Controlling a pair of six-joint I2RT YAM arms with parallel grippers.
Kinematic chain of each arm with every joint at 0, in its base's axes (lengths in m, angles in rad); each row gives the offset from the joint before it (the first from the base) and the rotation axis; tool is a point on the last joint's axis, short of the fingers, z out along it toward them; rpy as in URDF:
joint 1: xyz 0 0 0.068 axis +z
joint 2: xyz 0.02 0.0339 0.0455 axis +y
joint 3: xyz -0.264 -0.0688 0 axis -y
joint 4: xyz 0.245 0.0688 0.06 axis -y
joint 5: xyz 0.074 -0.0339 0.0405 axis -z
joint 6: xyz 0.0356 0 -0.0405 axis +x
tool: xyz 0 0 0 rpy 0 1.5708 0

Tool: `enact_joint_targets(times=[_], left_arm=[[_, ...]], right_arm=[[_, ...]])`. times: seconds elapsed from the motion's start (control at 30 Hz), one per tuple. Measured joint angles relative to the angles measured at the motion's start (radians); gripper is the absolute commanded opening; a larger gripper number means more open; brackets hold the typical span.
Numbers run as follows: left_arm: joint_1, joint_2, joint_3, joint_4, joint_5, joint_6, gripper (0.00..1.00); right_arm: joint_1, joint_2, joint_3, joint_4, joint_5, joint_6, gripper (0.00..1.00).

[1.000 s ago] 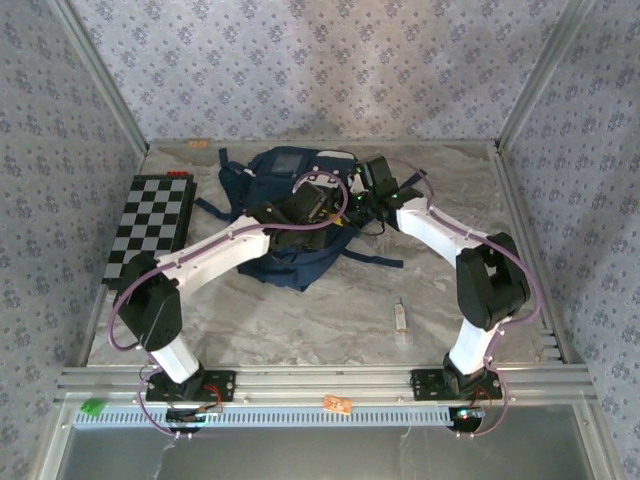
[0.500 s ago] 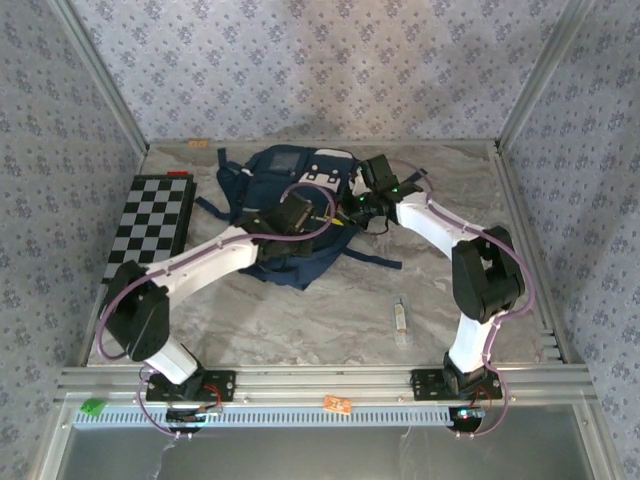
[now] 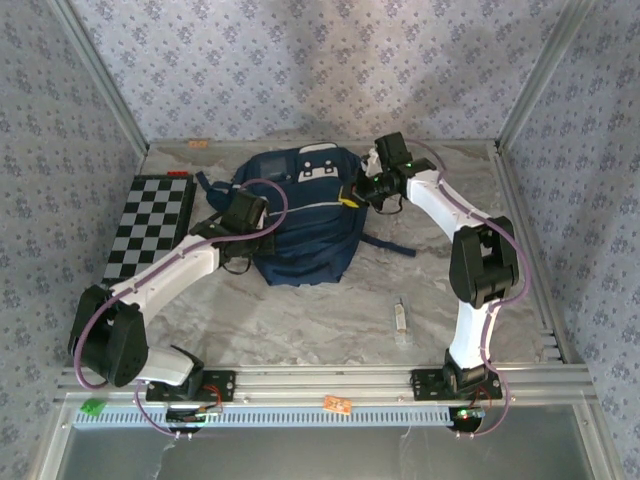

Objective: Pack the student bag

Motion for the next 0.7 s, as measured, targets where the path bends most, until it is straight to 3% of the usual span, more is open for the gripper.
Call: enact_joint_targets(times=[0.1,0.3,0.43,0.6,0.7], left_arm=[[0.0,0.0,0.0,0.0,0.012,0.002,0.0],[-0.01,0.0,0.009,-0.005,0.014,0.011,0.0],[-0.026,0.0,0.029,-0.019,0.013,0.015,0.0],[-0.04,0.002,0.035,-0.023,0.005,0.037,0.0],[-0.047,0.008,0.035,-0.014,-0.008,0.054,0.0]], right_arm=[[0.017,-0.058,-0.08,0.037,0.023,0.019,0.55],[0.127,-0.237,-0.317,0.173,0.046,0.176,0.59],[0.181,-0.233,-0.335,0.259,0.058,0.262,0.48],[0.147,-0.203,-0.313,0.264,0.076,0.28,0.11],[0.122,-0.174,-0.279,0.243,0.066,0.264,0.0]])
